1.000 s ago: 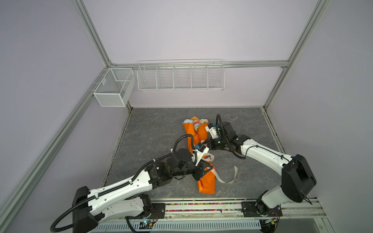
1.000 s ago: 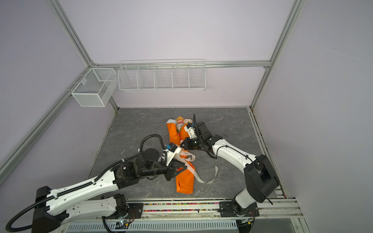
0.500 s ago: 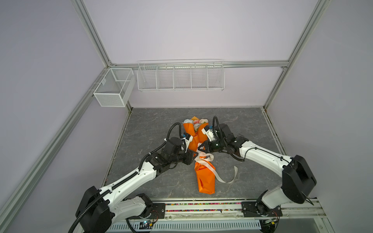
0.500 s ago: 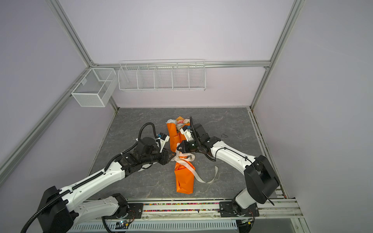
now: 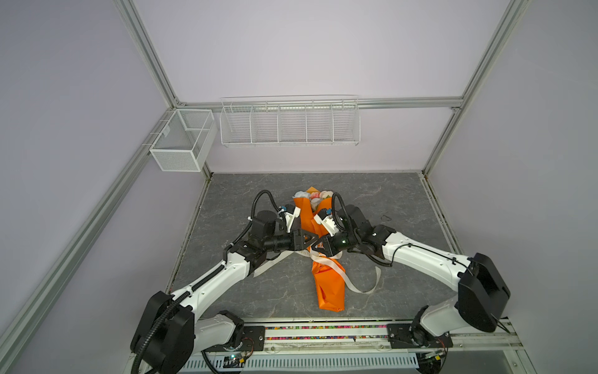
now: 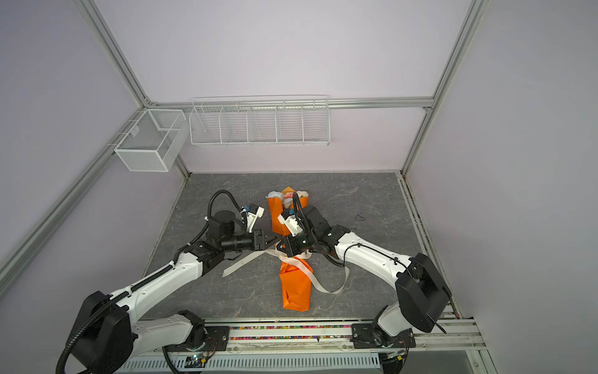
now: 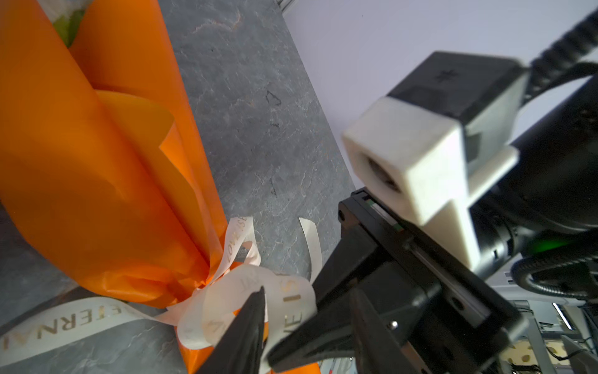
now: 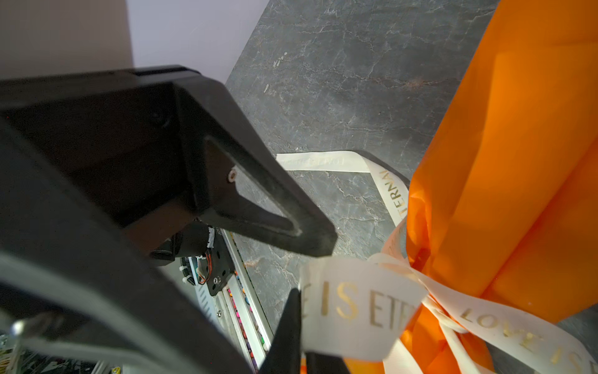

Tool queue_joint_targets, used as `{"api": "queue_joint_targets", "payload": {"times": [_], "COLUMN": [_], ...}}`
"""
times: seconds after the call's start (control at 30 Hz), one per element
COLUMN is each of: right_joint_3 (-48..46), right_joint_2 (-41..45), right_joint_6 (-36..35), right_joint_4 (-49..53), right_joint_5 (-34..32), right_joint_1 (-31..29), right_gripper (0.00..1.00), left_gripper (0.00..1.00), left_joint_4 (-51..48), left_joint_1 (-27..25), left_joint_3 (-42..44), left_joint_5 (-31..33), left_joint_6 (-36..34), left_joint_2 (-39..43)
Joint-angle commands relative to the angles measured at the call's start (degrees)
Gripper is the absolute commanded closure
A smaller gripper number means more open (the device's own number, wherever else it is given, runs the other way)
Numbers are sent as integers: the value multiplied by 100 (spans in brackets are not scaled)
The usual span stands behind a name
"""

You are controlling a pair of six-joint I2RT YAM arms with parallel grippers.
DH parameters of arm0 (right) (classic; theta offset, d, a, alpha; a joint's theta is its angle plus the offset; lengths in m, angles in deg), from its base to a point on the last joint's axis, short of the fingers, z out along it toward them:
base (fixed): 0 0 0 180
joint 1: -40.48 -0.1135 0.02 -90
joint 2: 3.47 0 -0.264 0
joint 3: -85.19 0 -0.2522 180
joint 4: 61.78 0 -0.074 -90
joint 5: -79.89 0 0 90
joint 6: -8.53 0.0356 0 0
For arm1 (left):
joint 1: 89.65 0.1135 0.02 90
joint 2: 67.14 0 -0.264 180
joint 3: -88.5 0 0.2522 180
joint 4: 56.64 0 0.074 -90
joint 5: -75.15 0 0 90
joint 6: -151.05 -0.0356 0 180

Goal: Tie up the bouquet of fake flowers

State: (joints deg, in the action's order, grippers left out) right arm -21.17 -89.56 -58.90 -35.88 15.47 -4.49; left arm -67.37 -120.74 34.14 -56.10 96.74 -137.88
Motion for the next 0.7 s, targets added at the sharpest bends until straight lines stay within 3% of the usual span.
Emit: {"api": "queue_joint_targets", "payload": {"times": [0.0,0.13,0.37,0.67], "right_joint_3": [-116,-178,-263,-297], "right_joint_2": [182,210,201,226], "right_joint_6": [-290,-296,-328,-413], "right_joint_4": [10,-42,-240,-352], "right_joint_5": [-134,-165,-178,-186], "right_joint_1": [-21,-29,-62,-125], "right_gripper": [91,91,91,90], "left_gripper": [57,55,60,58], "left_joint_4": [207,-33,813,-368], "left_joint_1": [82,236,261,259], "left_joint_3": [-67,-21,143,-191], "left_joint_5": [-431,-133,-876,-638], "left_joint_6": [320,489,1029,386], "left_joint_2": [-215,-188,-281,-410]}}
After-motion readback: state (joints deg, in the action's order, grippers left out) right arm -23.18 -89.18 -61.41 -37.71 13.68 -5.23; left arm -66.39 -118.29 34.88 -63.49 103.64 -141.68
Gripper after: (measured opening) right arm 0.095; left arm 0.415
